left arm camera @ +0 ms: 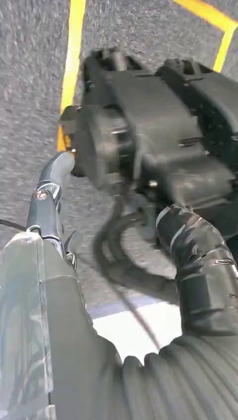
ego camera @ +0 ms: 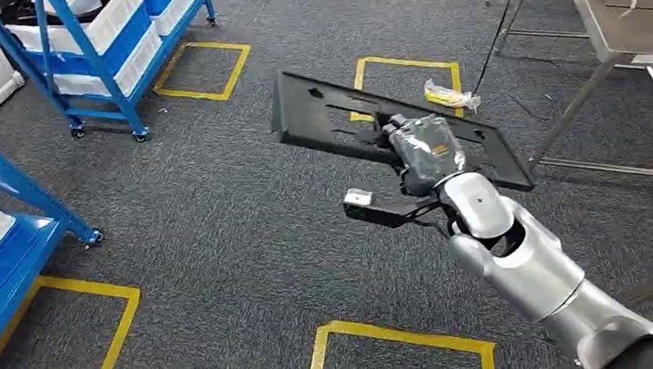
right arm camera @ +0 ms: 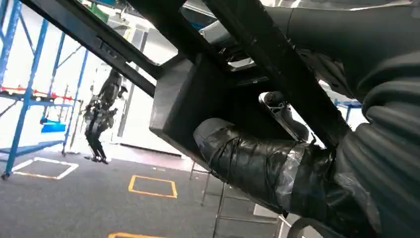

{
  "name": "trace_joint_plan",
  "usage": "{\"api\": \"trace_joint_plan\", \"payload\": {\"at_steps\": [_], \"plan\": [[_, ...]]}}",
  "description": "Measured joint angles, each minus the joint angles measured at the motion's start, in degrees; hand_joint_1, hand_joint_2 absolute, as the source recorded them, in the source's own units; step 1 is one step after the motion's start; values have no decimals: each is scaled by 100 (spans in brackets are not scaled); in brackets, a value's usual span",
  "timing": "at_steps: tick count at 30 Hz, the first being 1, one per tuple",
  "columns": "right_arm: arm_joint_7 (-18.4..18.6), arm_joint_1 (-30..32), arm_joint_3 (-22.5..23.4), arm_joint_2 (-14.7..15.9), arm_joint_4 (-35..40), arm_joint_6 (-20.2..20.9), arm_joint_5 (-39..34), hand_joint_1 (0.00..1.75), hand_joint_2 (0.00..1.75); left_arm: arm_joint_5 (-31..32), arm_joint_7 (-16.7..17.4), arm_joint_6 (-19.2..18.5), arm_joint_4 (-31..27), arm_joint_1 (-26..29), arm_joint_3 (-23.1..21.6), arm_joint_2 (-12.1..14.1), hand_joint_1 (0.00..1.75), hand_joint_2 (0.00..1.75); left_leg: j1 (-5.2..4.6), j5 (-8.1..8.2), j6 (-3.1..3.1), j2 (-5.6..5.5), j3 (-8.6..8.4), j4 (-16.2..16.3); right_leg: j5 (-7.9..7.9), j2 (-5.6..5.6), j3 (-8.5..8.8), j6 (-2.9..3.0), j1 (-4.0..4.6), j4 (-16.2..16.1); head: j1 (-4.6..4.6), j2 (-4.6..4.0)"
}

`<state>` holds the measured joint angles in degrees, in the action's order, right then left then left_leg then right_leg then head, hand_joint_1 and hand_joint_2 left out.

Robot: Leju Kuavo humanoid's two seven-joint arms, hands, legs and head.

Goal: Take the parts from the cabinet and place them on the table.

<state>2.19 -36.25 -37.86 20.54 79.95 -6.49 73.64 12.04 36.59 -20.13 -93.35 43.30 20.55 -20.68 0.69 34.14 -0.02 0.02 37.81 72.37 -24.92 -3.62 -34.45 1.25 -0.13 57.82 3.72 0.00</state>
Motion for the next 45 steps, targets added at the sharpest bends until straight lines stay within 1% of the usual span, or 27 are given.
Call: {"api": "trace_joint_plan", "payload": {"at_steps": [2, 3, 7, 8, 9, 10, 12, 14, 15, 17, 18, 19, 23, 25, 26, 28, 29, 30, 32, 33, 34, 38, 39, 40, 41, 43, 45], "plan": [[57, -34, -133, -214, -4, 37, 61, 175, 175, 46, -4, -120, 74, -109, 264, 7, 0, 175, 3, -599, -32, -134, -425, -1017, -50, -170, -5, -29, -8, 90, 0, 0], [81, -60, -179, -288, -9, 41, 76, 175, 175, 50, -7, -161, 105, -166, 367, 11, 0, 175, 20, -565, -54, -373, -539, -1255, -77, -216, -27, -54, -26, 139, 4, 0], [122, -154, -297, -367, -28, 59, 81, 175, 175, 103, -17, -242, 199, -270, 605, 20, 0, 175, -37, -613, -133, -209, -532, -1286, -40, -392, -107, -182, -21, 146, 0, 0], [122, -163, -327, -367, -28, 61, 81, 175, 175, 105, -17, -249, 216, -281, 620, 17, 0, 175, 11, -656, -191, -129, -540, -1347, -59, -350, -133, -194, -9, 185, -2, 0], [122, -183, -349, -369, -28, 59, 81, 175, 175, 105, -17, -253, 232, -291, 646, 20, 0, 175, 11, -667, -221, -71, -553, -1366, -144, -5, -169, -213, 18, 289, 13, 0], [122, -209, -360, -384, -31, 68, 89, 175, 175, 101, -18, -268, 242, -292, 683, 20, 0, 175, 3, -668, -251, -22, -552, -1372, -329, 210, -292, -249, 19, 558, 4, 0], [122, -267, -404, -452, -50, 83, 166, 175, 175, 140, -26, -363, 299, -336, 767, 20, 0, 175, -19, -665, -257, 108, -538, -1371, -766, 326, -717, -295, -18, 1433, 4, 0], [131, -307, -476, -522, -87, 129, 231, 175, 175, 295, -72, -593, 417, -468, 982, 20, 0, 175, -21, -653, -254, 262, -533, -1371, -841, 337, -960, -316, -32, 1906, 9, 0], [137, -327, -502, -550, -96, 138, 249, 175, 175, 350, -89, -690, 459, -518, 1073, 20, 0, 175, -22, -642, -251, 327, -539, -1371, -687, 352, -868, -310, -30, 1723, 7, 0], [159, -404, -531, -552, -101, 142, 255, 175, 175, 418, -138, -806, 498, -568, 1178, 20, 0, 175, -31, -616, -236, 451, -576, -1371, -215, 477, -332, -248, -4, 750, 7, 0], [197, -456, -531, -535, -89, 131, 242, 175, 175, 459, -149, -830, 507, -566, 1204, 17, 0, 175, -35, -602, -219, 509, -603, -1373, -69, 808, -24, -179, 58, 210, 7, 0], [223, -479, -526, -493, -59, 113, 216, 175, 175, 479, -162, -824, 522, -566, 1212, 15, 0, 175, -60, -589, -193, 556, -616, -1374, -151, 984, -3, -130, 144, 131, 2, 0], [251, -4, -134, 222, 267, -357, 13, 175, 175, 339, -317, -196, 485, -386, 884, -2, 0, 175, -32, -545, -109, 718, -695, -1420, -89, 718, 51, -27, 182, -18, 4, 0], [142, 230, 167, 515, 339, -499, -37, 175, 175, 312, -310, -30, 454, -210, 690, -2, 0, 175, 0, -311, -105, 196, -580, -1117, -14, 599, 147, 53, 93, -138, 11, 0], [53, 304, 288, 618, 374, -553, -46, 175, 175, 297, -278, 52, 424, -130, 588, -4, 0, 175, 5, -77, -107, 74, -403, -729, -11, 517, 137, 63, 82, -138, 4, 0], [-53, 536, 457, 719, 463, -584, -44, 175, 175, 291, -223, 175, 396, -19, 404, -7, 0, 175, 15, 270, -73, 39, -1, 94, -19, 316, 134, 75, 76, -128, 4, 0], [-81, 655, 523, 753, 492, -579, -35, 175, 175, 304, -175, 241, 378, 6, 340, -7, 0, 175, 16, 272, -50, 37, 132, 318, -24, 201, 130, 68, 71, -109, 4, 0], [-94, 746, 582, 776, 512, -575, -20, 175, 175, 306, -148, 307, 365, 24, 266, -7, 0, 175, 19, 131, -38, 35, 129, 256, -36, 98, 126, 50, 55, -80, 4, 0], [-103, 808, 665, 776, 525, -544, 68, 175, 175, 306, -127, 385, 336, 40, 145, -7, 0, 175, 35, -433, -25, -35, -226, -578, -93, -125, 118, -17, 6, 26, 4, 0], [-99, 786, 691, 768, 525, -520, 109, 175, 175, 328, -122, 389, 312, 54, 97, -7, 0, 175, 61, -656, -17, -201, -432, -1043, -136, -205, 97, -53, -15, 98, 4, 0], [-90, 738, 700, 748, 522, -494, 140, 175, 175, 341, -103, 385, 299, 52, 71, -4, 0, 175, 76, -504, -17, -502, -472, -1118, -163, -267, 46, -92, -29, 156, 4, 0], [-83, 582, 676, 674, 514, -284, 201, 175, 175, 490, -98, 11, 135, 87, 28, -7, 0, 175, 19, -562, -150, -274, -485, -1216, -113, -576, -85, -264, -75, 194, 7, 0], [-77, 547, 650, 665, 514, -203, 201, 175, 175, 575, -131, -150, 105, 83, 34, -7, 0, 175, 52, -603, -211, -197, -505, -1268, -145, -419, -104, -267, -79, 235, 6, 0], [-64, 481, 645, 654, 516, -171, 201, 175, 175, 605, -140, -237, 85, 94, 49, -4, 0, 175, 44, -611, -232, -146, -524, -1301, -252, -7, -162, -284, -27, 393, 19, 0], [-48, 407, 630, 615, 516, -153, 203, 175, 175, 633, -148, -286, 63, 108, 80, -7, 0, 175, 25, -617, -250, -79, -530, -1313, -453, 221, -335, -311, -26, 741, 17, 0], [-48, 344, 595, 560, 516, -131, 205, 175, 175, 649, -157, -325, 52, 115, 111, -7, 0, 175, 6, -605, -262, 67, -524, -1313, -838, 333, -780, -338, -52, 1620, 20, 0], [-46, 349, 551, 545, 511, -112, 205, 175, 175, 651, -162, -332, 43, 117, 137, -7, 0, 175, -4, -583, -261, 202, -531, -1312, -784, 340, -929, -347, -75, 1856, 20, 0]]}}
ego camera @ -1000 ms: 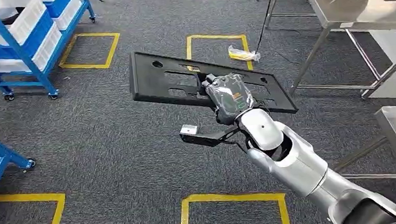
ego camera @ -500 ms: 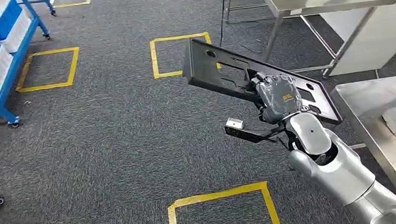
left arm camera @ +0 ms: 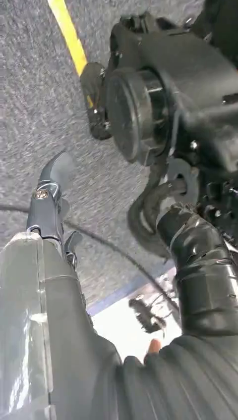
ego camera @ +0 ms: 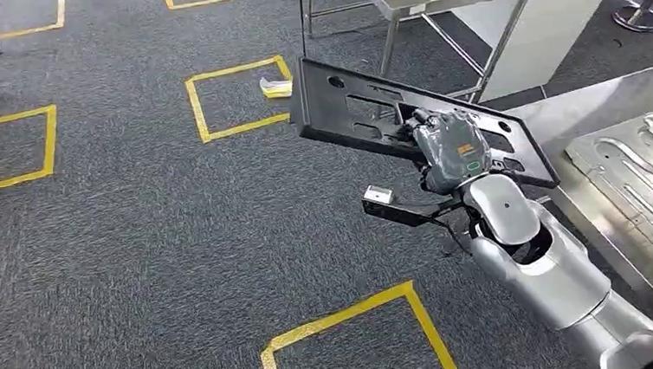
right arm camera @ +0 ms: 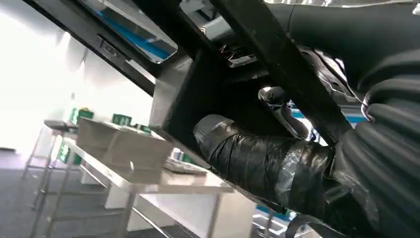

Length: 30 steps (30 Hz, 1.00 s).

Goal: Take the parts from the cabinet and place them on the table.

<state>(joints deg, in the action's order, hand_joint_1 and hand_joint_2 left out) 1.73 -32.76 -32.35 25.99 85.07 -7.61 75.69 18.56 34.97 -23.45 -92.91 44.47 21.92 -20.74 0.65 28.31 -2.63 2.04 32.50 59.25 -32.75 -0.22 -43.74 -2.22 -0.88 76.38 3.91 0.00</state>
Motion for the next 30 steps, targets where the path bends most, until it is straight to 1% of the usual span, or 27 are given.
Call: {"api": "trace_joint_plan", "payload": {"at_steps": [1, 2, 3, 4, 5, 7, 8, 9, 10, 11, 12, 13, 14, 15, 16, 17, 18, 19, 20, 23, 24, 25, 26, 27, 28, 29, 30], "plan": [[0, -1, -11, -4, 2, 9, 0, 175, 175, 0, -2, -2, -4, -1, 2, 0, 0, 175, -5, 13, 6, 64, -14, 0, 210, 18, 134, 11, 0, -290, -2, 0], [2, -5, -11, -7, 2, 9, 0, 175, 175, -2, -4, -7, -7, -1, 2, 0, 0, 175, -9, 34, 18, 131, -42, -1, 491, 70, 415, 37, 12, -825, 0, 0], [15, -7, -11, -7, 13, 2, 7, 175, 175, 0, -11, 0, -9, 1, 2, 0, 0, 175, -10, 55, 29, 181, -73, -2, 708, 191, 696, 72, 35, -1331, 0, 0], [24, -10, -11, -7, 42, -4, 15, 175, 175, -2, -11, 20, -11, 3, 2, 0, 0, 175, -13, 75, 55, 239, -107, -14, 674, 526, 883, 124, 112, -1692, -2, 0], [33, -10, -17, -11, 67, -15, 26, 175, 175, 0, -4, 61, -13, 27, 0, -2, 0, 175, -42, 93, 87, 278, -111, -16, 692, 505, 883, 169, 152, -1719, 0, 0], [72, 2, -28, -2, 114, -46, 74, 175, 175, -9, 13, 151, -28, 18, -18, 0, 0, 175, -24, 120, 136, 398, -148, -30, 684, 348, 865, 207, 184, -1713, 0, 0], [125, 18, -31, 11, 136, -59, 85, 175, 175, -31, 18, 195, -33, 19, -37, 0, 0, 175, -15, 132, 164, 479, -192, -57, 690, 263, 864, 243, 198, -1740, -4, 0], [175, 45, -28, 35, 171, -70, 87, 175, 175, -50, 17, 205, -50, 21, -57, 0, 0, 175, -12, 181, 211, 409, -198, -18, 738, 193, 961, 304, 106, -1842, -4, 0], [225, 46, -26, 41, 195, -92, 83, 175, 175, -46, 15, 160, -52, 33, -66, 2, 0, 175, -1, 263, 214, 136, -179, 116, 745, 141, 999, 328, 118, -1887, 0, 0], [243, 28, -20, 48, 192, -92, 68, 175, 175, -28, 11, 96, -55, 35, -72, 0, 0, 175, 4, 459, 206, -54, -26, 431, 750, 96, 1008, 371, 108, -1885, -7, 0], [254, 25, -9, 50, 190, -87, 33, 175, 175, -22, -4, 72, -55, 38, -74, 0, 0, 175, 8, 670, 211, -135, 184, 836, 747, 23, 1005, 376, 102, -1883, -4, 0], [236, 36, 18, 52, 184, -75, -13, 175, 175, -63, -4, 94, -55, 58, -81, 0, 0, 175, 8, 851, 219, -162, 415, 1260, 740, -44, 1003, 387, 104, -1881, -7, 0], [193, 39, 22, 50, 179, -57, -24, 175, 175, -118, 13, 133, -55, 74, -87, 0, 0, 175, 7, 934, 233, -169, 637, 1621, 738, -139, 996, 389, 106, -1868, -4, 0], [164, 39, 24, 52, 170, -35, -13, 175, 175, -151, 33, 149, -57, 79, -92, 0, 0, 175, 8, 839, 239, -172, 717, 1687, 733, -228, 998, 388, 105, -1853, -4, 0], [160, 38, 22, 48, 168, 0, 46, 175, 175, -171, 44, 133, -57, 81, -94, 0, 0, 175, 10, 626, 239, -180, 669, 1492, 716, -311, 1002, 379, 99, -1831, -4, 0], [173, 28, 22, 42, 168, 28, 100, 175, 175, -177, 55, 94, -59, 82, -85, 4, 0, 175, 12, 325, 237, -210, 511, 1075, 694, -401, 1003, 362, 88, -1791, -4, 0], [190, 21, 22, 37, 175, 42, 140, 175, 175, -175, 72, 52, -59, 83, -66, 7, 0, 175, 19, 37, 233, -305, 305, 581, 660, -474, 1001, 332, 72, -1745, -7, 0], [238, 20, 22, 37, 177, 37, 183, 175, 175, -175, 79, 39, -59, 84, -52, 9, 0, 175, 36, -76, 221, -501, 153, 196, 620, -544, 986, 301, 55, -1684, -4, 0], [306, 8, 24, 50, 177, 26, 232, 175, 175, -179, 74, 44, -61, 100, -52, 9, 0, 175, 36, 23, 218, -642, 94, 125, 588, -621, 927, 248, 76, -1610, -4, 0], [378, 57, 83, 221, 192, -57, 328, 175, 175, -190, 31, 164, -72, 104, -81, 9, 0, 175, -18, -10, 115, -477, 114, 146, 642, -778, 874, 141, 25, -1660, -2, 0], [378, 87, 142, 315, 192, -92, 350, 175, 175, -188, 24, 201, -81, 104, -109, 7, 0, 175, 19, -43, 64, -417, 97, 87, 636, -808, 857, 111, 35, -1652, -4, 0], [374, 124, 215, 407, 192, -120, 380, 175, 175, -227, 17, 289, -83, 111, -151, 4, 0, 175, 32, -66, 19, -351, 76, 44, 584, -527, 852, 99, 45, -1576, 2, 0], [374, 135, 309, 479, 192, -149, 444, 175, 175, -353, 17, 438, -83, 119, -166, 2, 0, 175, 26, -70, -9, -294, 57, 6, 426, -190, 734, 66, 70, -1344, 4, 0], [374, 164, 387, 501, 192, -204, 545, 175, 175, -519, 17, 586, -83, 127, -175, -2, 0, 175, 17, -70, -15, -223, 51, -3, 225, -68, 540, 38, 63, -966, 0, 0], [376, 234, 441, 501, 192, -245, 646, 175, 175, -623, 43, 656, -81, 124, -177, -4, 0, 175, 13, -62, -21, -151, 52, -2, 30, -19, 303, 20, 50, -516, 0, 0], [376, 325, 466, 505, 190, -276, 730, 175, 175, -597, 85, 627, -74, 116, -177, -4, 0, 175, 12, -47, -27, -75, 49, -2, -69, -7, 117, 10, 38, -184, 2, 0], [383, 429, 481, 516, 186, -286, 815, 175, 175, -512, 109, 558, -66, 102, -175, -4, 0, 175, 12, -32, -26, 1, 41, -2, -47, -6, 27, 6, 26, -50, 0, 0]]}}
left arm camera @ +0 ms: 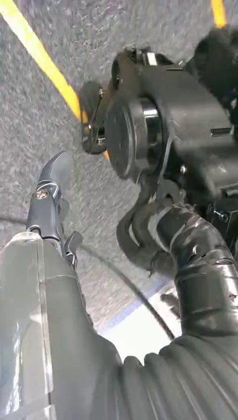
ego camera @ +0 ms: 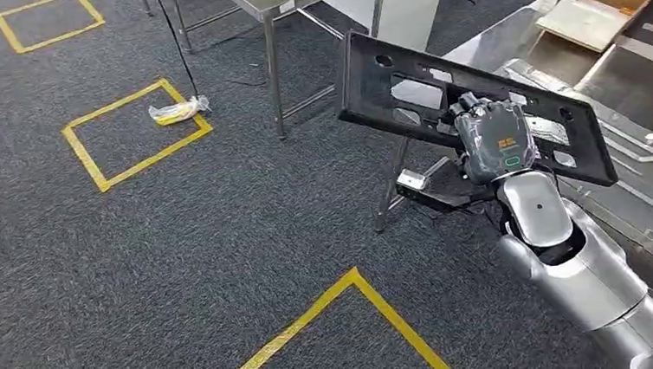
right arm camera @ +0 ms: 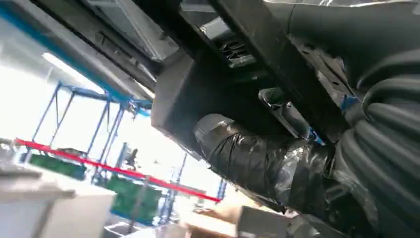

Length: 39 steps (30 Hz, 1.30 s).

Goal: Take the parts from the cabinet and place them on the table.

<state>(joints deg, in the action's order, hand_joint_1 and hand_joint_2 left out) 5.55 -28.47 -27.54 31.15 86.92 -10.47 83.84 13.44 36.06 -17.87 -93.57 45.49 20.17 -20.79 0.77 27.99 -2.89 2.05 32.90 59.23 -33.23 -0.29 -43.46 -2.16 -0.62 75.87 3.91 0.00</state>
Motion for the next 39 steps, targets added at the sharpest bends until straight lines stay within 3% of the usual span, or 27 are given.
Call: {"api": "trace_joint_plan", "payload": {"at_steps": [1, 3, 4, 5, 9, 10, 11, 12, 14, 15, 16, 17, 18, 19, 20, 24, 25, 26, 27, 29, 30, 31, 32, 34, 35, 36, 39], "plan": [[19, 97, 0, 18, -7, -11, 64, 175, 175, 29, 11, -14, 15, -19, -2, 0, 0, 175, -2, 18, 0, 77, -14, 0, 167, 8, 66, 0, -9, -170, 2, 0], [66, 185, 41, 68, -13, -19, 105, 175, 175, -135, 9, 177, 24, -15, -50, 0, 0, 175, -11, 56, 15, 212, -60, 0, 642, 125, 534, 31, -3, -1066, 2, 0], [83, 189, 85, 100, -13, -26, 121, 175, 175, -191, 13, 246, 24, -11, -83, 0, 0, 175, -22, 76, 34, 274, -93, -1, 820, 370, 829, 69, 29, -1595, 0, 0], [100, 193, 122, 116, -13, -41, 131, 175, 175, -231, 22, 292, 26, -11, -114, -2, 0, 175, -44, 91, 63, 321, -121, -22, 737, 547, 862, 118, 87, -1639, -5, 0], [75, 203, 196, 212, -11, -35, 127, 175, 175, -235, 59, 262, 13, 21, -225, -4, 0, 175, -41, 162, 194, 602, -246, -69, 757, 247, 873, 222, 117, -1745, 2, 0], [50, 216, 223, 243, -11, -6, 105, 175, 175, -200, 61, 203, -4, 26, -247, -2, 0, 175, -19, 211, 235, 485, -243, -8, 803, 187, 964, 260, 14, -1823, -2, 0], [46, 181, 251, 253, -17, 30, 86, 175, 175, -198, 59, 149, -11, 53, -249, 0, 0, 175, -22, 326, 243, 170, -198, 167, 806, 123, 997, 298, 27, -1855, 4, 0], [37, 133, 260, 251, -39, 74, 70, 175, 175, -203, 61, 80, -26, 68, -256, 0, 0, 175, -13, 556, 233, -79, -6, 567, 806, 60, 999, 319, 30, -1851, -5, 0], [-7, 136, 260, 249, -68, 133, 35, 175, 175, -231, 59, 13, -46, 117, -269, 0, 0, 175, -16, 914, 234, -176, 453, 1394, 789, -93, 998, 344, 42, -1833, -2, 0], [-22, 159, 260, 249, -92, 138, 29, 175, 175, -271, 57, 8, -72, 148, -271, 0, 0, 175, -18, 940, 241, -182, 641, 1667, 781, -177, 995, 351, 50, -1816, -2, 0], [-26, 174, 260, 249, -112, 138, 16, 175, 175, -286, 55, 4, -96, 172, -273, 2, 0, 175, -17, 817, 234, -185, 690, 1658, 768, -256, 996, 354, 58, -1797, 0, 0], [-26, 176, 260, 253, -125, 136, -4, 175, 175, -312, 55, 0, -118, 195, -278, 2, 0, 175, -18, 534, 215, -194, 600, 1350, 744, -352, 998, 346, 59, -1768, -2, 0], [-26, 176, 260, 256, -131, 131, -11, 175, 175, -338, 55, -7, -136, 213, -278, 2, 0, 175, -18, 224, 192, -240, 410, 887, 719, -431, 1004, 331, 58, -1730, -2, 0], [-24, 177, 260, 258, -138, 125, -13, 175, 175, -388, 55, -14, -136, 225, -278, 2, 0, 175, -17, -79, 162, -381, 173, 330, 687, -512, 1004, 317, 56, -1689, -2, 0], [-26, 195, 260, 254, -153, 114, -13, 175, 175, -424, 55, -9, -133, 218, -273, 4, 0, 175, -4, -2, 127, -629, 75, 149, 667, -547, 990, 300, 35, -1668, 6, 0], [-33, 279, 260, 266, -225, 94, 5, 175, 175, -467, 55, 11, -149, 231, -275, 5, 0, 175, -73, -57, 36, -407, 23, 30, 700, -805, 928, 124, -1, -1708, 0, 0], [-31, 297, 260, 297, -234, 90, 5, 175, 175, -469, 55, 11, -153, 224, -282, 2, 0, 175, -20, -102, -20, -328, -13, -71, 689, -759, 936, 114, 13, -1692, -5, 0], [-31, 300, 264, 315, -240, 79, 5, 175, 175, -471, 55, 13, -157, 228, -278, 4, 0, 175, -19, -115, -44, -267, -56, -128, 625, -379, 908, 92, 35, -1600, 13, 0], [-26, 281, 271, 319, -258, 79, 16, 175, 175, -476, 57, 32, -157, 241, -275, 2, 0, 175, -20, -115, -70, -214, -82, -158, 451, -137, 777, 62, 33, -1338, 4, 0], [-24, 297, 271, 313, -282, 48, 22, 175, 175, -504, 55, 85, -157, 245, -278, 2, 0, 175, -23, -97, -72, -79, -87, -160, 40, -9, 309, -4, -15, -446, 6, 0], [-22, 333, 271, 313, -297, 37, 20, 175, 175, -515, 50, 111, -157, 241, -278, 2, 0, 175, -23, -83, -70, -6, -91, -158, -30, 2, 127, -31, -42, -136, 6, 0], [-22, 364, 271, 313, -315, 26, 20, 175, 175, -526, 46, 128, -157, 237, -280, 2, 0, 175, -22, -66, -59, 56, -102, -157, 41, 4, 81, -52, -68, -97, 6, 0], [-22, 383, 271, 313, -328, 22, 20, 175, 175, -550, 37, 137, -157, 236, -280, 2, 0, 175, -21, -44, -50, 124, -122, -151, 242, 25, 176, -66, -83, -327, 4, 0], [-17, 392, 275, 315, -339, 15, 20, 175, 175, -572, 26, 148, -157, 229, -280, 2, 0, 175, -16, 17, -10, 259, -192, -144, 779, 189, 698, -63, -89, -1335, 6, 0], [-17, 391, 291, 313, -341, 9, 22, 175, 175, -542, 26, 131, -157, 227, -280, 2, 0, 175, -32, 48, 31, 321, -232, -146, 822, 461, 901, -36, -57, -1776, 6, 0], [-17, 386, 295, 302, -348, 7, 22, 175, 175, -454, 26, 91, -157, 231, -280, 2, 0, 175, -64, 68, 65, 372, -251, -154, 817, 500, 914, 19, -4, -1757, 4, 0], [-37, 385, 302, 302, -352, 7, 22, 175, 175, -338, 26, -11, -160, 209, -278, 2, 0, 175, -56, 114, 163, 547, -338, -190, 790, 270, 883, 114, 25, -1755, 2, 0]]}}
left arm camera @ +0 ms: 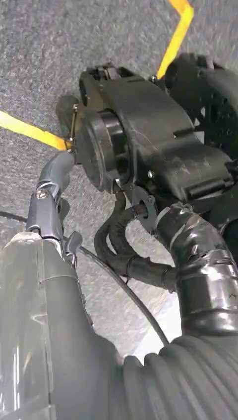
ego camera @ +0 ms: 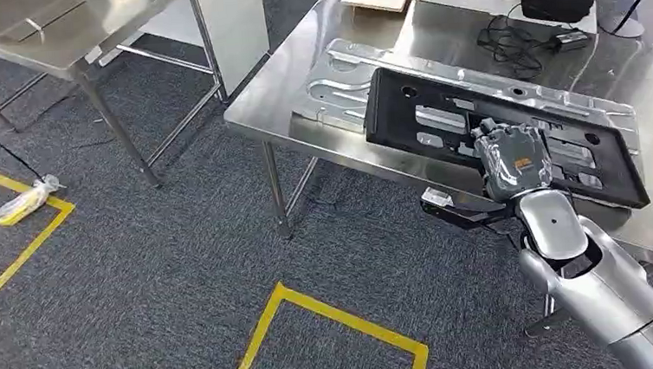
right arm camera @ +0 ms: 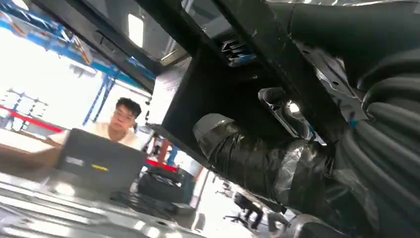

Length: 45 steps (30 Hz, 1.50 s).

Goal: Take the parts from the cabinet and place them on the table.

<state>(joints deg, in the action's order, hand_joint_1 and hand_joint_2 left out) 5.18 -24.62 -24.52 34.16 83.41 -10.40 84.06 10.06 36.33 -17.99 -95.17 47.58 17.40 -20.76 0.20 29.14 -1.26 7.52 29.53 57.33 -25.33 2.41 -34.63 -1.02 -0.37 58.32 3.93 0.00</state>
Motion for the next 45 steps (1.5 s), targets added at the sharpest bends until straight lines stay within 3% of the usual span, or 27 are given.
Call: {"api": "trace_joint_plan", "payload": {"at_steps": [1, 3, 4, 6, 7, 8, 11, 12, 16, 18, 19, 21, 23, 24, 26, 27, 29, 31, 33, 35, 36, 37, 40, 41, 43, 44, 45], "plan": [[-4, -9, 2, 7, 2, 0, 0, 175, 175, 9, 0, -17, -9, -18, -2, 0, 0, 175, -11, 40, 56, 64, -50, -3, 14, -92, 43, 50, -12, -51, 0, 0], [-2, -33, 24, 0, 2, -4, 4, 175, 175, 15, 0, -26, -13, -2, 0, 2, 0, 175, 37, 291, 78, -497, 97, 391, 27, -190, 105, 158, -70, -94, -7, 0], [-2, -48, 24, -17, 4, -4, 11, 175, 175, 15, 0, -33, -11, -8, -2, 2, 0, 175, 43, 517, 76, -644, 329, 835, 24, -260, 104, 175, -67, -93, -9, 0], [-9, -35, 24, -46, -7, -2, 18, 175, 175, 28, 0, -41, -11, -7, -2, 2, 0, 175, 40, 838, 79, -717, 833, 1704, 11, -409, 98, 196, -37, -85, -9, 0], [-22, -26, 24, -57, -11, -2, 45, 175, 175, 59, 0, -59, -11, -6, -2, 2, 0, 175, 40, 796, 72, -719, 974, 1867, 2, -487, 100, 207, -21, -77, -9, 0], [-22, -28, 24, -61, -22, -11, 126, 175, 175, 87, 0, -89, -11, -7, 0, 2, 0, 175, 36, 596, 50, -725, 968, 1729, -11, -527, 108, 216, -8, -62, -9, 0], [-83, -94, 22, -63, -57, -48, 236, 175, 175, 313, 0, -227, -11, -15, 4, 2, 0, 175, 19, -216, -64, -786, 503, 499, -73, -673, 140, 205, 15, -3, -7, 0], [-138, -144, 17, -63, -81, -83, 234, 175, 175, 402, -4, -278, -11, -22, 11, 7, 0, 175, -11, -228, -110, -904, 439, 260, -103, -707, 115, 168, 35, 56, -2, 0], [-262, -236, -11, -39, -116, -162, 129, 175, 175, 603, -70, -448, -26, -17, 13, 9, 0, 175, -12, -255, -175, -862, 405, 166, -120, -777, 76, 12, 9, 55, -7, 0], [-286, -315, -26, -28, -138, -140, 74, 175, 175, 662, -105, -520, -42, -3, 15, 7, 0, 175, 22, -296, -236, -826, 350, 74, -263, -416, 21, -35, 2, 237, 9, 0], [-299, -429, -57, -35, -155, -103, 41, 175, 175, 710, -127, -584, -52, 14, 20, 7, 0, 175, 21, -299, -244, -805, 345, 70, -491, -311, -165, -70, -19, 603, -2, 0], [-336, -552, -116, -52, -175, -20, -24, 175, 175, 787, -168, -664, -57, 17, 22, 7, 0, 175, 21, -288, -244, -769, 345, 73, -849, -275, -598, -126, -58, 1440, 2, 0], [-371, -580, -177, -59, -199, 30, -59, 175, 175, 795, -190, -684, -61, 16, 24, 7, 0, 175, 33, -267, -232, -749, 331, 80, -789, -269, -766, -168, -103, 1695, 2, 0], [-385, -609, -210, -63, -210, 53, -74, 175, 175, 795, -206, -691, -63, 17, 24, 7, 0, 175, 38, -249, -214, -743, 316, 89, -579, -259, -663, -182, -122, 1453, 0, 0], [-415, -746, -291, -66, -223, 133, -129, 175, 175, 778, -241, -699, -70, 20, 26, 7, 0, 175, 47, -197, -169, -720, 263, 113, -14, -202, -142, -193, -156, 403, 0, 0], [-417, -805, -326, -68, -230, 153, -149, 175, 175, 767, -249, -699, -81, 23, 26, 7, 0, 175, 39, -176, -136, -710, 251, 115, -57, -141, 16, -176, -142, 111, 0, 0], [-420, -897, -402, -79, -238, 179, -164, 175, 175, 750, -256, -702, -112, 41, 26, 7, 0, 175, 6, -157, -77, -702, 255, 120, -45, -186, 10, -80, -79, 59, -2, 0], [-431, -932, -472, -94, -255, 218, -168, 175, 175, 719, -260, -725, -127, 53, 28, 7, 0, 175, -9, -129, -254, -688, 260, 126, -32, -211, 27, -78, -99, 26, -2, 0], [-470, -1026, -577, -111, -293, 253, -186, 175, 175, 721, -280, -804, -138, 63, 39, 11, 0, 175, -20, -116, -230, -683, 246, 117, -17, -221, 45, -84, -135, -31, -4, 0], [-509, -1137, -680, -131, -310, 315, -254, 175, 175, 706, -315, -863, -177, 75, 50, 11, 0, 175, -33, -218, -322, -665, 75, -240, 60, -237, 178, -88, -89, -245, -15, 0], [-516, -1141, -719, -140, -321, 343, -295, 175, 175, 679, -319, -881, -177, 86, 48, 4, 0, 175, 83, -379, -307, -647, -172, -575, 66, -236, 232, -61, -100, -278, -2, 0], [-520, -1218, -800, -149, -332, 367, -319, 175, 175, 642, -334, -900, -179, 103, 48, 2, 0, 175, 90, -446, -307, -635, -287, -751, -31, -250, 192, -75, -69, -140, 0, 0], [-518, -1326, -973, -188, -380, 431, -354, 175, 175, 614, -341, -920, -188, 99, 63, 2, 0, 175, 166, -464, -194, -612, -380, -821, -488, -255, -379, -192, -160, 939, -4, 0], [-525, -1317, -1016, -201, -402, 433, -358, 175, 175, 612, -341, -927, -188, 100, 68, 0, 0, 175, 203, -427, -135, -615, -386, -793, -518, -252, -544, -243, -208, 1181, -4, 0], [-527, -1321, -1100, -227, -437, 433, -367, 175, 175, 608, -341, -946, -188, 102, 68, 0, 0, 175, 333, -306, 27, -627, -397, -654, -136, -227, -475, -397, -341, 841, -4, 0], [-525, -1335, -1124, -238, -448, 433, -365, 175, 175, 607, -341, -948, -188, 102, 72, 0, 0, 175, 407, -208, 128, -631, -394, -537, 164, -200, -254, -494, -417, 363, -4, 0], [-522, -1350, -1147, -247, -461, 433, -365, 175, 175, 605, -341, -948, -188, 103, 74, 0, 0, 175, 477, -76, 245, -634, -372, -369, 306, -144, -67, -618, -495, -99, -2, 0]]}}
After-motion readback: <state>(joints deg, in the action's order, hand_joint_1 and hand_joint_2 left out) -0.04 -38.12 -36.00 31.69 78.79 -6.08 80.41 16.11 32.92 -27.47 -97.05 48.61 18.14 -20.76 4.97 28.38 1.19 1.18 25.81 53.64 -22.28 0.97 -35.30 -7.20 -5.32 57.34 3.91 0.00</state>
